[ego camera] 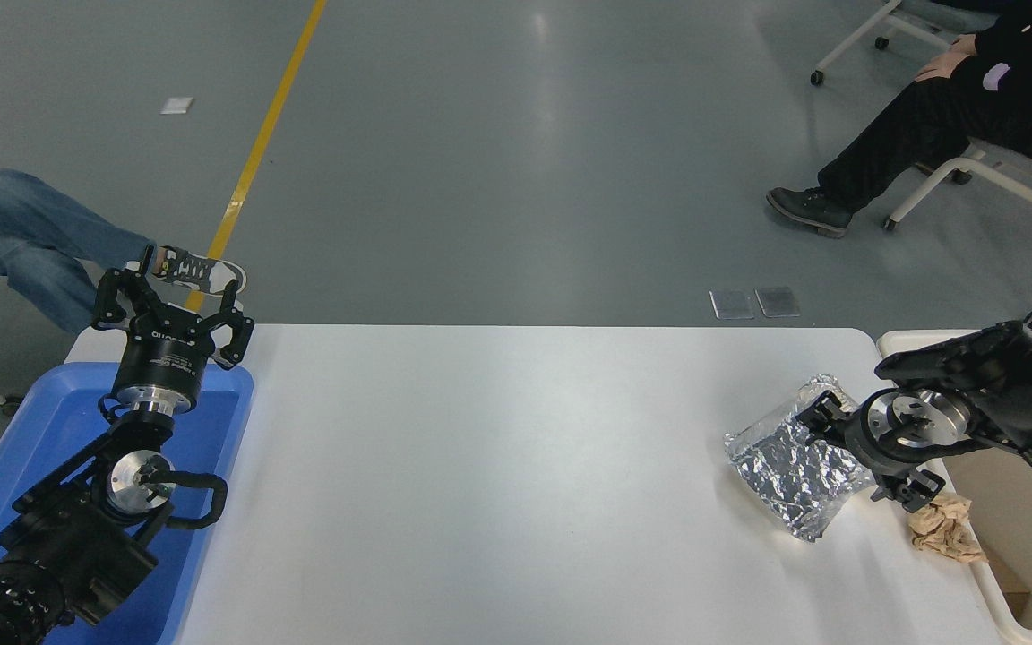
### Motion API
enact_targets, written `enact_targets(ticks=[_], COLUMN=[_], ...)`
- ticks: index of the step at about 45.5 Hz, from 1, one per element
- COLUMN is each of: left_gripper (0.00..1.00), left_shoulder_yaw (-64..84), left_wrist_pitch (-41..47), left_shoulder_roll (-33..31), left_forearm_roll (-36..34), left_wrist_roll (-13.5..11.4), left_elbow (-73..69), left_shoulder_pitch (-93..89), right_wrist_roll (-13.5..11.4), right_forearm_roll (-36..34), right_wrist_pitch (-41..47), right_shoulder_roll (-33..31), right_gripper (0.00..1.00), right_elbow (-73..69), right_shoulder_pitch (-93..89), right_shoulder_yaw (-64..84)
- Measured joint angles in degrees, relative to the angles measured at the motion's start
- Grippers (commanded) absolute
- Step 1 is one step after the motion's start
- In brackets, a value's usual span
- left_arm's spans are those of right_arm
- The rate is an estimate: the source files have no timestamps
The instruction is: Pick up foil plate and place in dustbin
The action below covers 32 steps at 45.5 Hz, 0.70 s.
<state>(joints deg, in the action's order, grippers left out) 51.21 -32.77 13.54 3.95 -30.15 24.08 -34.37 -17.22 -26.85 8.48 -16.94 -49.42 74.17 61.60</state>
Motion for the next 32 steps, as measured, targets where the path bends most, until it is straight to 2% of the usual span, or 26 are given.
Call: enact_targets(ticks=[9, 16, 22, 27, 30, 32], left_gripper=[0.99, 0.99, 0.99, 0.99, 0.99, 0.99], left_shoulder_yaw=[0.0, 0.0, 0.0, 0.0, 0.0, 0.0], left_wrist_pitch=[0.0, 0.0, 0.0, 0.0, 0.0, 0.0], left_shoulder_roll=[0.0, 0.0, 0.0, 0.0, 0.0, 0.0], left_forearm_roll=[0.0, 0.0, 0.0, 0.0, 0.0, 0.0], left_wrist_roll=[0.0, 0.0, 0.0, 0.0, 0.0, 0.0], left_elbow=[0.0, 0.0, 0.0, 0.0, 0.0, 0.0], left_shoulder_pitch=[0.0, 0.0, 0.0, 0.0, 0.0, 0.0], right_wrist_roll=[0.0, 0.0, 0.0, -0.2, -0.2, -0.3], right_forearm_roll=[0.0, -0.1, -0.1, 0.2, 0.8, 1.2], right_wrist_pitch=[-1.9, -2.7, -3.0, -3.1, -3.2, -3.2], right_shoulder_roll=[0.1, 0.0, -0.1, -0.3, -0.6, -0.7], right_gripper=[0.96, 0.89, 0.7, 0.45, 0.37, 0.37], right_elbow=[2.1, 4.2, 5.3, 5.8, 5.9, 5.9], right_shoulder_pitch=[-3.8, -7.1, -8.8, -9.5, -9.7, -9.8], right_shoulder_yaw=[-3.3, -7.2, -9.2, -10.0, -10.3, -10.4])
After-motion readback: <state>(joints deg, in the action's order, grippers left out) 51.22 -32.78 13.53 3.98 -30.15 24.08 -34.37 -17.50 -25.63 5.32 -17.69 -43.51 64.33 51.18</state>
